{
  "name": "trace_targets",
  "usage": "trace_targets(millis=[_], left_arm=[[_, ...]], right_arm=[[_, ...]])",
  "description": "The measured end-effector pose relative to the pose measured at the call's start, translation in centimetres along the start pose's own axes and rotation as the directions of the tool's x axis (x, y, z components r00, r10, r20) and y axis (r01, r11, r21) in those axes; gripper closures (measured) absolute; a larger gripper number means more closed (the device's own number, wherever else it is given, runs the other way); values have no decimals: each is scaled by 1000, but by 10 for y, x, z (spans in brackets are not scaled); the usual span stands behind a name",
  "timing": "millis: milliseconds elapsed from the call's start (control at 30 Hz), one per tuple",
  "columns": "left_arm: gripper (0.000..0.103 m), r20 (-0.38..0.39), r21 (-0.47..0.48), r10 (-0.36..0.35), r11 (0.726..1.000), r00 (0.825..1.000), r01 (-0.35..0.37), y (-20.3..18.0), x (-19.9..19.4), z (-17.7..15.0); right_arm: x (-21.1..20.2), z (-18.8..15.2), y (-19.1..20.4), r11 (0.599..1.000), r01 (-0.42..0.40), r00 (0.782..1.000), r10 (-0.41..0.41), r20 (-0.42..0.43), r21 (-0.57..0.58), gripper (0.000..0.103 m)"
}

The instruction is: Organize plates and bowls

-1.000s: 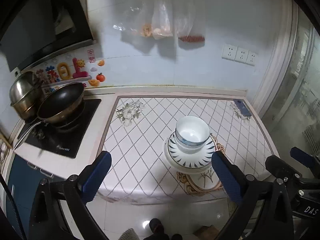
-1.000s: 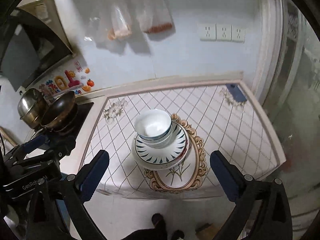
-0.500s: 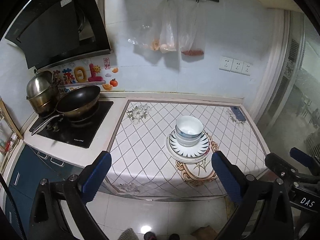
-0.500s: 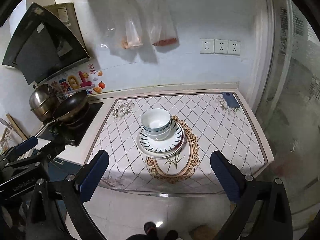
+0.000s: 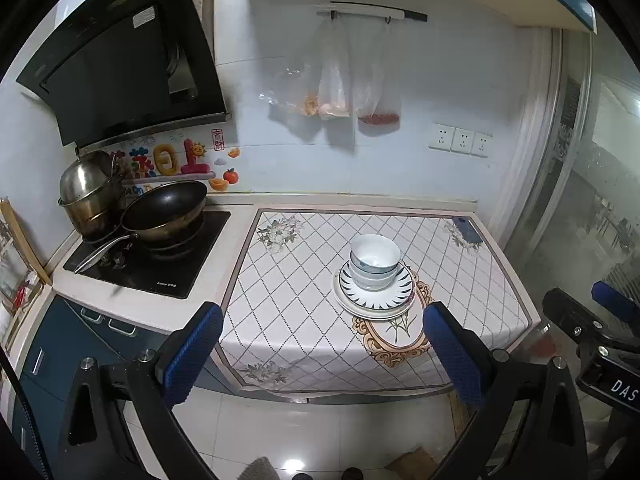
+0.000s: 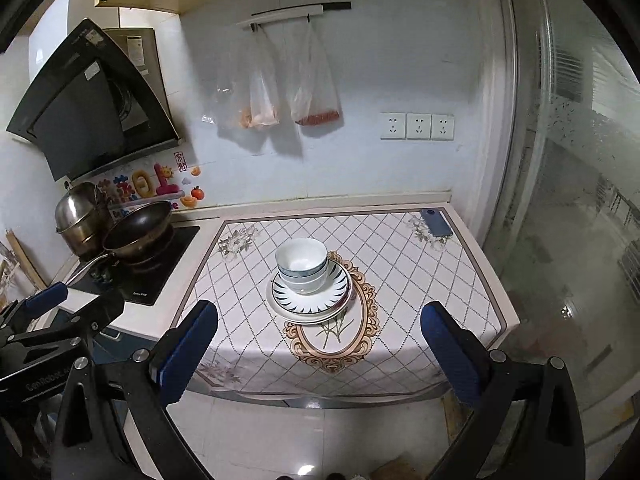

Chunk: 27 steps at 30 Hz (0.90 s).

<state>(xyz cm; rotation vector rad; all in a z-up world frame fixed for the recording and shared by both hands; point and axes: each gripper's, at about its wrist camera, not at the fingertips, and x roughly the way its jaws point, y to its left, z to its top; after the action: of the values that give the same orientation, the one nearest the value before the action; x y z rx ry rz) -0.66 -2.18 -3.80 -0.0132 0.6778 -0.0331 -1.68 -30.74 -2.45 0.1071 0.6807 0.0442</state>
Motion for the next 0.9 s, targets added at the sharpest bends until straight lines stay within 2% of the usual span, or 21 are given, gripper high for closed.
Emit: trace_targets(millis=[900], left_arm=[[0, -13, 5, -28, 1000, 1000, 28, 16, -12, -9]], right_arm=[[-9, -9, 8, 1000, 12, 1000, -12, -14, 13, 0]])
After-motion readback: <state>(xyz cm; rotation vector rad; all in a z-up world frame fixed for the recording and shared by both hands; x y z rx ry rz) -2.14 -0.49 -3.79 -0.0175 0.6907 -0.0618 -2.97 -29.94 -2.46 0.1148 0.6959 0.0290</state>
